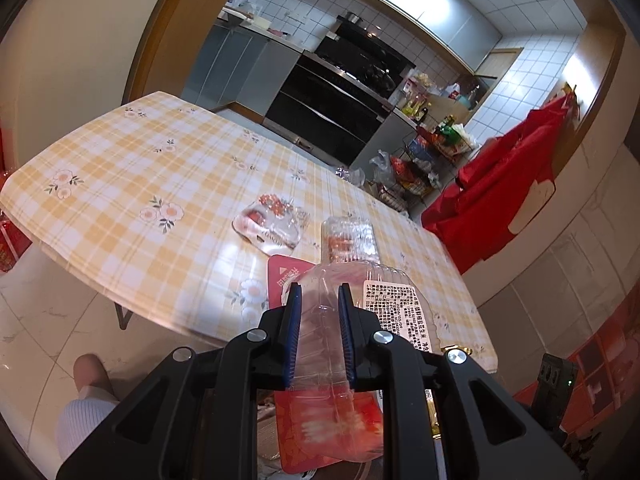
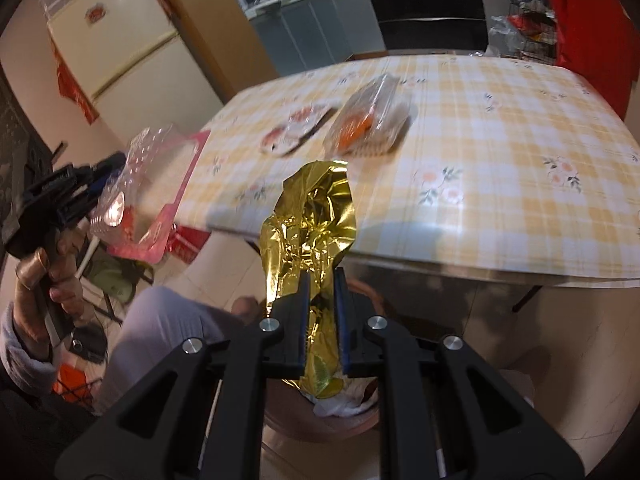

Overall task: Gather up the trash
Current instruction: 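Carry the gold wrapper over the bin and open the right tool, then lower the pink-labelled box over the bin and open the left tool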

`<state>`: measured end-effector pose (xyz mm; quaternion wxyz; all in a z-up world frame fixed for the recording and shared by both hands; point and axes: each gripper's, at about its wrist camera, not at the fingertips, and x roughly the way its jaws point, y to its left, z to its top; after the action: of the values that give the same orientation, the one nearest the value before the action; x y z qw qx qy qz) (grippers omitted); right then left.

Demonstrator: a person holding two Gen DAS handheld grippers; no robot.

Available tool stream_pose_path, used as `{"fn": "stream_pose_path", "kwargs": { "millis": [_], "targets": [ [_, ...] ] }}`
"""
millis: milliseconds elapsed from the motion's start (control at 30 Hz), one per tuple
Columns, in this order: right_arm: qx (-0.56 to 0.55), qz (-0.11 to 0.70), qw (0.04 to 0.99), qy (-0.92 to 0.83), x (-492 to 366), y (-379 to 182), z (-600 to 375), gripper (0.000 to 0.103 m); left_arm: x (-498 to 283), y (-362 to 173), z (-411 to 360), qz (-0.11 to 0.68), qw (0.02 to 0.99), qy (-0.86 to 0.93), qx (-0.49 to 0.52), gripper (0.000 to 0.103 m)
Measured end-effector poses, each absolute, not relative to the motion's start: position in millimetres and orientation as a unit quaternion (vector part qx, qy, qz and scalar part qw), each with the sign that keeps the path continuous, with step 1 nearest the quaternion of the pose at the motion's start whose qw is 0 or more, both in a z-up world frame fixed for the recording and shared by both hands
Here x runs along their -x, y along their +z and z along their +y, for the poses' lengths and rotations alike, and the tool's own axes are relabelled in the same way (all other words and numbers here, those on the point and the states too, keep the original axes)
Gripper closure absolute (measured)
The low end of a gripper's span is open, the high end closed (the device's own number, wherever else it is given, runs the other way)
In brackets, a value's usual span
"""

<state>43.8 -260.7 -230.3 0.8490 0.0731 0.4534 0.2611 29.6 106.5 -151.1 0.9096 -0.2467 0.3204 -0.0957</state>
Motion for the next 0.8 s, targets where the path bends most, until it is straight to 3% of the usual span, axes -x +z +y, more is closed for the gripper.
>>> {"fn": "stream_pose_path", "kwargs": {
  "millis": [433, 533, 700, 767, 800],
  "targets": [
    [-0.064, 0.494, 0.819, 0.286, -42.1, -259.6, -238.1, 0.084, -18.4, -176.6, 105.2, 0.344, 0.9, -0.095, 0.249, 0.085],
    [-0.062, 0.502, 0.812, 0.293, -41.3, -263.7, -232.8, 0.062, -18.3, -176.5, 104.2, 0.343, 0.902, -0.096, 0.246, 0.085],
    [-0.066, 0.489, 0.829, 0.264, -44.7, -258.8, -240.0, 0.036, -19.6, -179.5, 99.0, 0.347, 0.901, -0.101, 0.24, 0.085],
    [-0.065, 0.473, 0.845, 0.24, -45.6, -251.9, -247.8, 0.014, -20.6, -180.9, 97.0, 0.35, 0.9, -0.103, 0.239, 0.085],
    [-0.066, 0.463, 0.853, 0.23, -46.1, -247.6, -251.7, 0.011, -21.2, -181.6, 95.7, 0.352, 0.899, -0.104, 0.238, 0.085]
  ]
}}
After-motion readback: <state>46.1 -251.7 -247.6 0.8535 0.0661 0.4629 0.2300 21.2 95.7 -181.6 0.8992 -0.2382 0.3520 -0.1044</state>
